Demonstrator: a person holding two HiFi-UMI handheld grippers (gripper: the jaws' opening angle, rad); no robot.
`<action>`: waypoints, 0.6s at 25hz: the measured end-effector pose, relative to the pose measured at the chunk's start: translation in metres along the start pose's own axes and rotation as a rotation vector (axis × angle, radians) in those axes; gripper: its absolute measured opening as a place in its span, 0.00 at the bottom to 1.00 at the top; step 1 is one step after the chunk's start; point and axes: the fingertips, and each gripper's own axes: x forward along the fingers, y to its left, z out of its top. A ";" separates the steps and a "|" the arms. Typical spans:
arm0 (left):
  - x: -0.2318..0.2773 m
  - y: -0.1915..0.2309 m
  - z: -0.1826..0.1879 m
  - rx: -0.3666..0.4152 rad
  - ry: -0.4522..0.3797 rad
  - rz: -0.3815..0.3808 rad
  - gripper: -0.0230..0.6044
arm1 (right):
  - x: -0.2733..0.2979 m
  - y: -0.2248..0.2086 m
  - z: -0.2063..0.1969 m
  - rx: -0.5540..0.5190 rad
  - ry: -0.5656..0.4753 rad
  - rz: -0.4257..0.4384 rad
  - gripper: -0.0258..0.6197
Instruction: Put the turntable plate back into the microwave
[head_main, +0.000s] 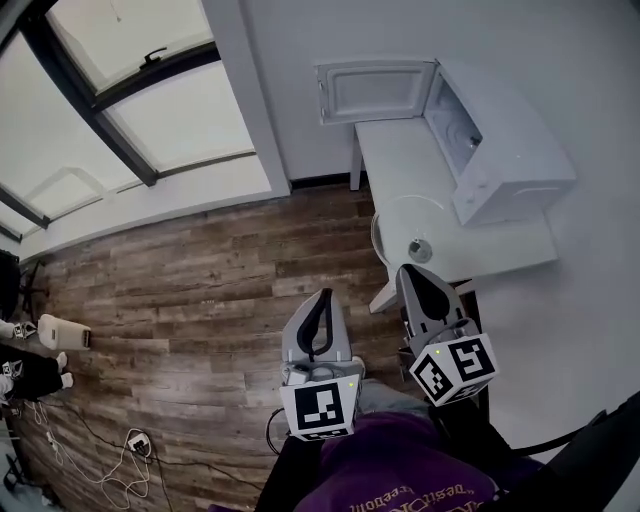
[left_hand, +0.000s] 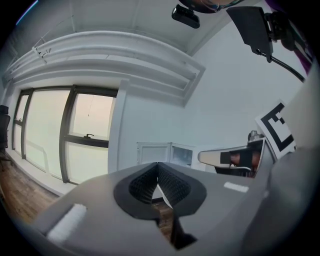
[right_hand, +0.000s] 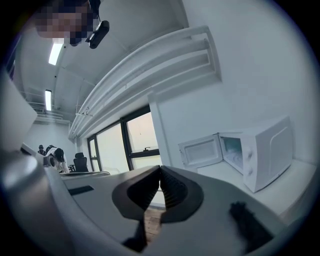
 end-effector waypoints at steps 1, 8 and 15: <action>0.010 0.002 -0.002 -0.005 0.010 -0.007 0.04 | 0.007 -0.006 0.000 -0.002 0.007 -0.004 0.05; 0.062 0.016 0.003 -0.009 0.021 -0.078 0.07 | 0.043 -0.039 0.006 0.010 -0.006 -0.092 0.05; 0.145 0.038 0.019 0.040 -0.012 -0.208 0.07 | 0.097 -0.084 0.015 0.023 -0.045 -0.246 0.05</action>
